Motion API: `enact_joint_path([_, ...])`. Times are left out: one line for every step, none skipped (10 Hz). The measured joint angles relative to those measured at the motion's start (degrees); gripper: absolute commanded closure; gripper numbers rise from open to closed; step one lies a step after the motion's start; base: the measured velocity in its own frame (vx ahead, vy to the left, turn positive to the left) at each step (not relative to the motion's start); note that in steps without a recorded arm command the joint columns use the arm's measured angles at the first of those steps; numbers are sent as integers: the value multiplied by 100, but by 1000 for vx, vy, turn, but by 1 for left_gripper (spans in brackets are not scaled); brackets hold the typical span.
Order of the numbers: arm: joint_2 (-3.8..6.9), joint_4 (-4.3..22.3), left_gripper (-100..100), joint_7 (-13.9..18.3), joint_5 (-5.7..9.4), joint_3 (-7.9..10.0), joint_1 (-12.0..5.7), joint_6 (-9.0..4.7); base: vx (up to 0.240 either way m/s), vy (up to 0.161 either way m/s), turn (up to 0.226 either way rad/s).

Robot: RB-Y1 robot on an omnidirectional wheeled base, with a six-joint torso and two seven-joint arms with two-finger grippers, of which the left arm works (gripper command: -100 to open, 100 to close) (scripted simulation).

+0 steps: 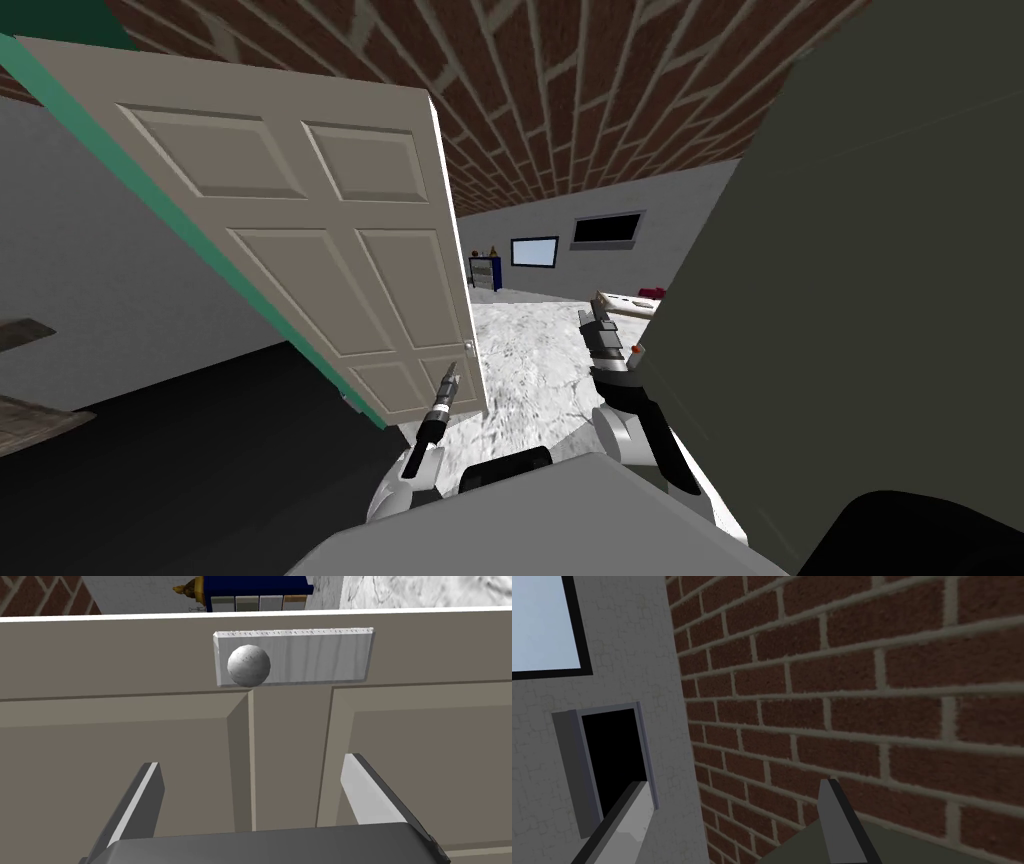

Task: Push the door open

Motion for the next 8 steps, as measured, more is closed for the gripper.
enact_joint_path([-3,8,-100,2,1,1,-1,-4,99,-16,-36])
enact_joint_path([0,-29,-100,-3,1,7,29,1,226,-44,-25])
enact_joint_path([9,-4,-100,-12,7,20,23,-21,223,-20,-14])
enact_joint_path([9,-8,-100,-22,10,31,32,-40,222,-15,-35])
enact_joint_path([11,-4,-100,-32,14,45,36,-59,239,18,-35])
enact_joint_path([9,45,-100,-49,24,70,20,-104,269,5,-37])
enact_joint_path([0,53,-100,-65,30,88,28,-136,248,-28,-21])
enact_joint_path([-10,48,-100,-75,33,100,40,-155,235,-11,-2])
